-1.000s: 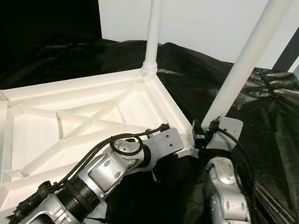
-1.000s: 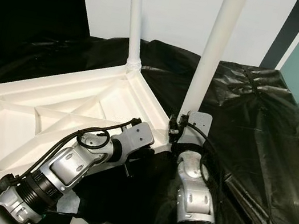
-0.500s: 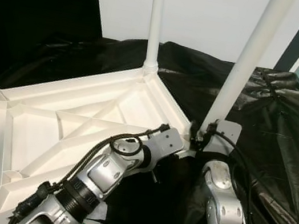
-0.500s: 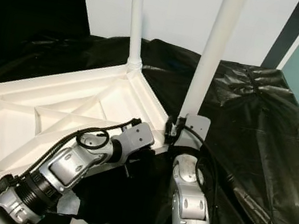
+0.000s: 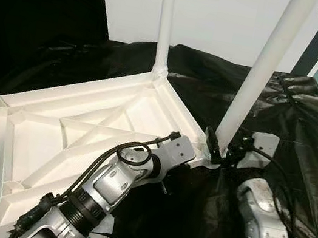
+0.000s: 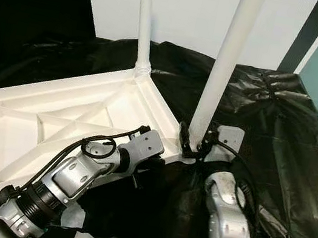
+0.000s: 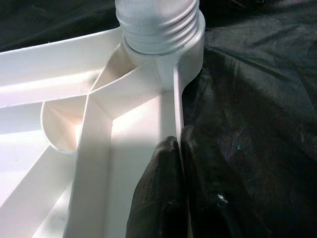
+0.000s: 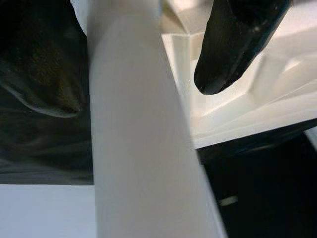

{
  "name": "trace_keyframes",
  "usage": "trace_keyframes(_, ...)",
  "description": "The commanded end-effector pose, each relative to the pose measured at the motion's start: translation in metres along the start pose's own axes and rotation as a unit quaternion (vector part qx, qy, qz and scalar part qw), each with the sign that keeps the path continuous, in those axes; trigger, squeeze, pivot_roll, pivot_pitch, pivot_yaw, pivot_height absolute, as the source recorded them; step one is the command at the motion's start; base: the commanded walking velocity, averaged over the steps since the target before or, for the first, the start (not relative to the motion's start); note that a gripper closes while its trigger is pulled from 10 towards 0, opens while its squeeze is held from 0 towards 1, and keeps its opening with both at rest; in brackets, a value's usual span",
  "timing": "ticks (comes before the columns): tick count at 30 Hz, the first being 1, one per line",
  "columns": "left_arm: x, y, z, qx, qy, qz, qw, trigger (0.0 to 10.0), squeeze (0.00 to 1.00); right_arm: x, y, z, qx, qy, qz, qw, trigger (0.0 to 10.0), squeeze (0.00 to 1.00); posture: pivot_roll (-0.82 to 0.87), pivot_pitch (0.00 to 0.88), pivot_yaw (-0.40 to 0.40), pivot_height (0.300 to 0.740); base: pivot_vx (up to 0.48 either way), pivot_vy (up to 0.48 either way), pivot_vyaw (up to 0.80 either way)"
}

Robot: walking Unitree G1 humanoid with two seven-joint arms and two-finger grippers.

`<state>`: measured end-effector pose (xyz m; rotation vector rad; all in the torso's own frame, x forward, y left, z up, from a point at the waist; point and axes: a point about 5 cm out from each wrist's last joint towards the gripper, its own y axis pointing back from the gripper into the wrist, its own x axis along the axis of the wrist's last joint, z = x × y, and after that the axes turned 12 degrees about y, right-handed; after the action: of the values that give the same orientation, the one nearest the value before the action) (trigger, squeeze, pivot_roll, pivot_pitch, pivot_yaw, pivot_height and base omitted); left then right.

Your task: Building children table

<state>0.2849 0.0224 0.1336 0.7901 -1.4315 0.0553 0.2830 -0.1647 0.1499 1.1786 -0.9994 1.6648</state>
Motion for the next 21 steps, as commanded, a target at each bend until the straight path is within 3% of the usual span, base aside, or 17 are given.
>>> trace_keyframes(1,0.005,0.001,-0.004,0.014,-0.007,0.008,1.000,10.0,0.00,-0.006,0.001,0.010,0.025,-0.003,-0.012,1.000,10.0,0.00,-0.07,0.000,0.003,0.740,0.000,0.000,0.00)
trace_keyframes(7,0.006,0.000,-0.003,0.011,-0.012,0.008,1.000,10.0,0.00,-0.005,-0.011,0.024,0.118,0.039,-0.016,0.992,10.0,0.00,-0.07,0.000,0.001,0.740,0.000,0.000,0.00)
trace_keyframes(11,0.006,-0.001,-0.002,0.008,-0.014,0.009,1.000,10.0,0.00,-0.003,-0.024,0.027,0.155,0.042,-0.011,0.987,10.0,0.00,-0.06,0.000,-0.008,0.740,0.000,0.000,0.00)
trace_keyframes(16,0.008,-0.004,0.000,0.009,-0.009,0.014,1.000,10.0,0.00,-0.002,-0.038,0.018,0.209,0.062,-0.006,0.976,10.0,0.00,-0.06,0.000,-0.012,0.740,0.000,0.000,0.00)
trace_keyframes(17,0.008,-0.005,0.001,0.009,-0.009,0.014,1.000,10.0,0.00,-0.002,-0.040,0.013,0.225,0.061,-0.004,0.972,8.4,0.00,-0.06,0.000,-0.012,0.740,0.000,0.000,0.00)
trace_keyframes(18,0.008,-0.005,0.001,0.008,-0.009,0.014,1.000,10.0,0.00,-0.002,-0.042,0.010,0.236,0.060,-0.003,0.970,2.4,0.00,-0.06,0.000,-0.012,0.740,0.000,0.000,0.00)
trace_keyframes(20,0.008,-0.005,0.001,0.007,-0.008,0.014,1.000,10.0,0.00,-0.003,-0.043,0.007,0.247,0.063,-0.004,0.967,1.9,0.00,-0.06,0.000,-0.013,0.740,0.000,0.000,0.00)
trace_keyframes(21,0.007,-0.006,0.001,0.007,-0.007,0.013,1.000,10.0,0.00,-0.006,-0.043,0.006,0.253,0.066,-0.009,0.965,0.0,0.00,-0.05,0.000,-0.011,0.740,0.000,0.000,0.00)
